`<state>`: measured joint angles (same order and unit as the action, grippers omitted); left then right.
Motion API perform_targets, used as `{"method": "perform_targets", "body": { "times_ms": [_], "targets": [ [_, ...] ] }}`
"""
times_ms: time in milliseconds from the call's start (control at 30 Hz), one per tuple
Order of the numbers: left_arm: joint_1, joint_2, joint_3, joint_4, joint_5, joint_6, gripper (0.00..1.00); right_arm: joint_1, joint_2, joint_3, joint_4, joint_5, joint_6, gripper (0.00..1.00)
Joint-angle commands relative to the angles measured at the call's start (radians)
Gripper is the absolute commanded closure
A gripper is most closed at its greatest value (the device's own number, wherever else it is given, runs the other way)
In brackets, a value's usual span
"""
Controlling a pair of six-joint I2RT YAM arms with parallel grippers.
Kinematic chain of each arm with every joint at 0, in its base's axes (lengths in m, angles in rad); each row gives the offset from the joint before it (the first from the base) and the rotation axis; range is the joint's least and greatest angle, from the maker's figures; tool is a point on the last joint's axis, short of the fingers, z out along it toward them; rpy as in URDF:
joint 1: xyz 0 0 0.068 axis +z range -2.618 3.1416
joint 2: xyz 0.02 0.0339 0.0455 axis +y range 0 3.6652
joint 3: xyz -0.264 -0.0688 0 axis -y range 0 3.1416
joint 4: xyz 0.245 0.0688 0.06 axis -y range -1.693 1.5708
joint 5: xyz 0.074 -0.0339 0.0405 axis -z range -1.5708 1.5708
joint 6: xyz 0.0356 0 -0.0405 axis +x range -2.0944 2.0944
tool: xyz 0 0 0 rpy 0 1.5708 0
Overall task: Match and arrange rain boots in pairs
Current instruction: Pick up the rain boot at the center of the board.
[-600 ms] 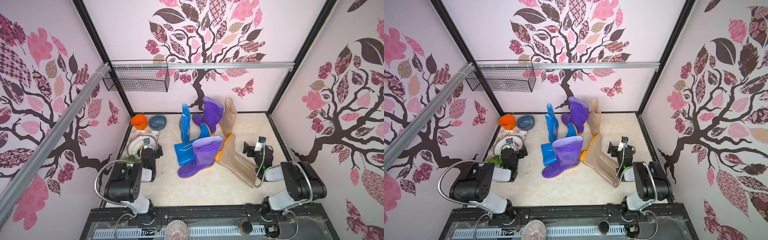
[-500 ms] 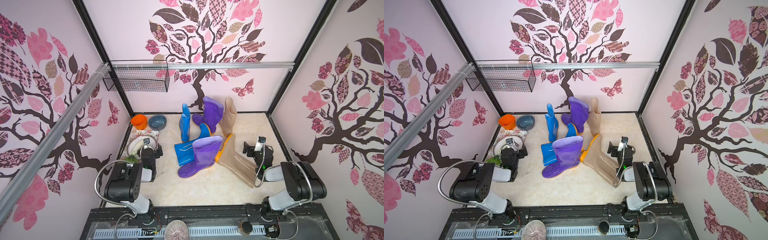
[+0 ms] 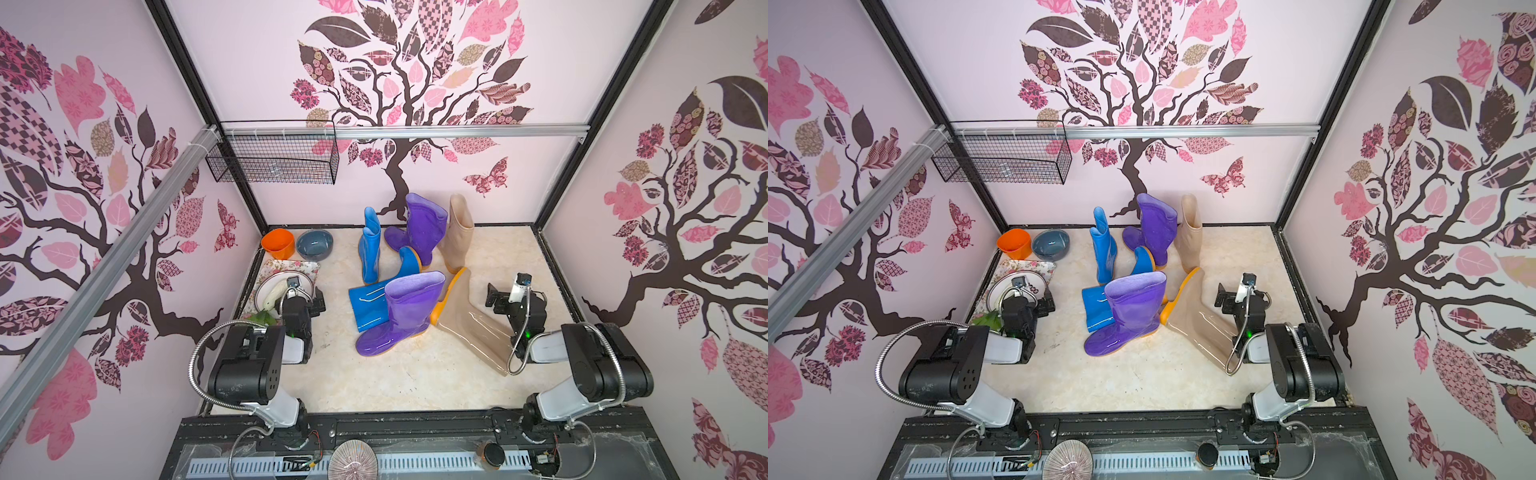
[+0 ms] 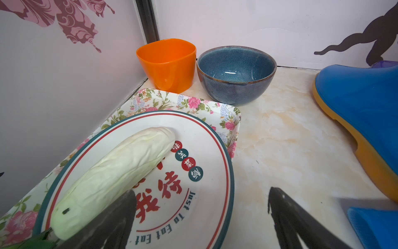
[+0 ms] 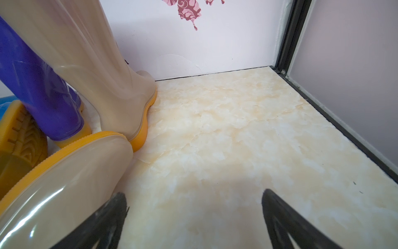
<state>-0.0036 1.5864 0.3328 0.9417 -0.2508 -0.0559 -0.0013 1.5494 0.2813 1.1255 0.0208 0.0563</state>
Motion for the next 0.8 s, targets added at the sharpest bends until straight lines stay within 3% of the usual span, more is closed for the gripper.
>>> {"method": "perform_targets", "body": {
  "times_ms": [0,533,633,767],
  "targets": [
    [-0.002,0.001,0.034,0.022,-0.008,-0.001,0.02,0.003,0.005,0.011,0.013,-0.009,0.002,0.0],
    [-0.002,0.0,0.031,0.023,-0.007,-0.001,0.02,0.003,-0.001,0.008,0.014,-0.007,0.0,0.0],
    [-0.002,-0.004,0.027,0.032,-0.007,0.002,0.03,0.005,-0.047,-0.046,0.091,0.112,0.046,0.0],
    [-0.027,-0.102,0.078,-0.145,-0.007,0.034,0.04,0.005,-0.198,-0.009,-0.105,0.119,0.042,0.0]
  ]
}}
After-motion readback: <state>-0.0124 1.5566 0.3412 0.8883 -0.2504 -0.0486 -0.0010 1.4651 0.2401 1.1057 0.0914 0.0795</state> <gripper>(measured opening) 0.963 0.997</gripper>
